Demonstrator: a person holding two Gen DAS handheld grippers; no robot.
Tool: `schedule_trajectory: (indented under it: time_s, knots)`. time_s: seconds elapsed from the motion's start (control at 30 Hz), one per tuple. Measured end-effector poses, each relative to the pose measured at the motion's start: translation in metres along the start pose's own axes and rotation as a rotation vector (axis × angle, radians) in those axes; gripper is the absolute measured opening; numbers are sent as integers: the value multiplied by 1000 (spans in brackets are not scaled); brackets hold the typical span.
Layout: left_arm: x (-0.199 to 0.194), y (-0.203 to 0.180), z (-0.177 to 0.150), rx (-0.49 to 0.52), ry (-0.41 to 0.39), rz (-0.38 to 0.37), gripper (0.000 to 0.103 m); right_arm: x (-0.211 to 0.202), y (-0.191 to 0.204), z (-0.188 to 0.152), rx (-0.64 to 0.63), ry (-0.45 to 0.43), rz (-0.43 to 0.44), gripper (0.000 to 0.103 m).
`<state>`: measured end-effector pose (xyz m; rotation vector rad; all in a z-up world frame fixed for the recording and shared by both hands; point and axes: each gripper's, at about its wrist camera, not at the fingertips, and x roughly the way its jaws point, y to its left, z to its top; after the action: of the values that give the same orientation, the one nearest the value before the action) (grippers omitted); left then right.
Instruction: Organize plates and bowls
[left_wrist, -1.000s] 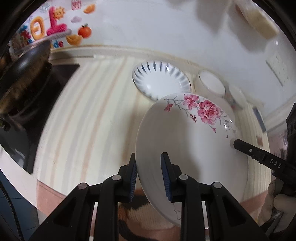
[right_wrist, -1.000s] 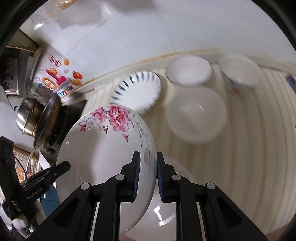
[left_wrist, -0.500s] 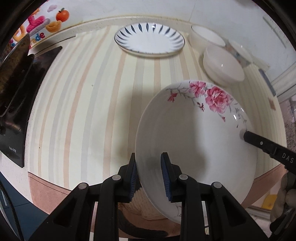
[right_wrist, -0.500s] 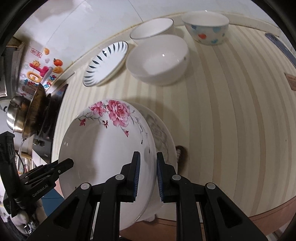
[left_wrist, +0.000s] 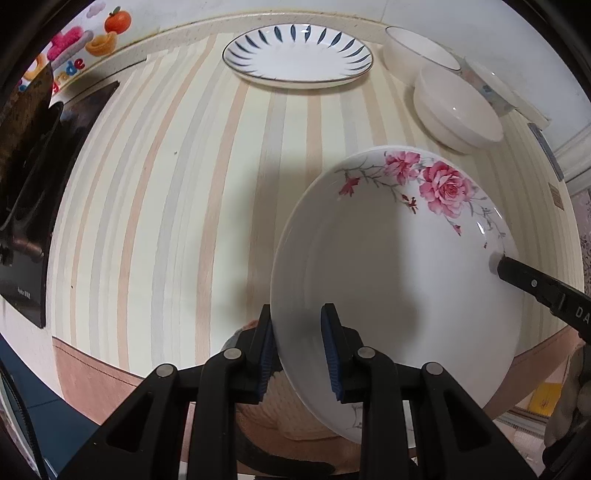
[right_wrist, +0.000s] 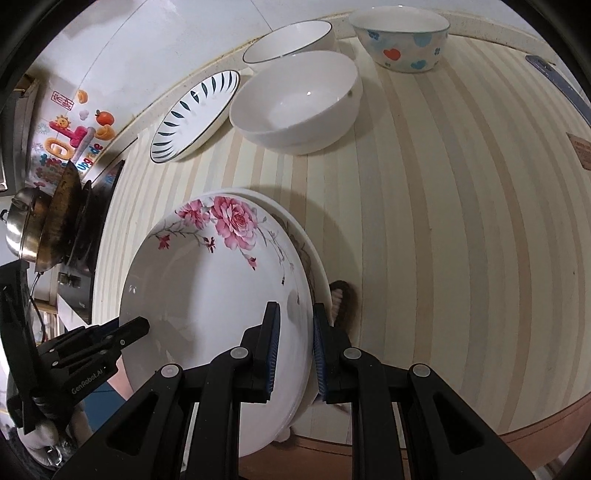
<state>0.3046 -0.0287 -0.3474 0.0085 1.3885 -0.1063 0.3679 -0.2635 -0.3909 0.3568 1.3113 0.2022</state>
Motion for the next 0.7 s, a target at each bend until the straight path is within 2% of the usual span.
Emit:
schedule_trajectory:
  time_s: [0.37,0.53,0.7]
  knots:
    - [7,-4,3,-8,16,20,22,-1,5,3,-30,4,-22,19]
    - [9,-4,7,-7,32,23,22,0,8,6,-21,32,-37,22]
    - [11,-3,12,-10,42,17,22,0,5,9,6,71,-16,24]
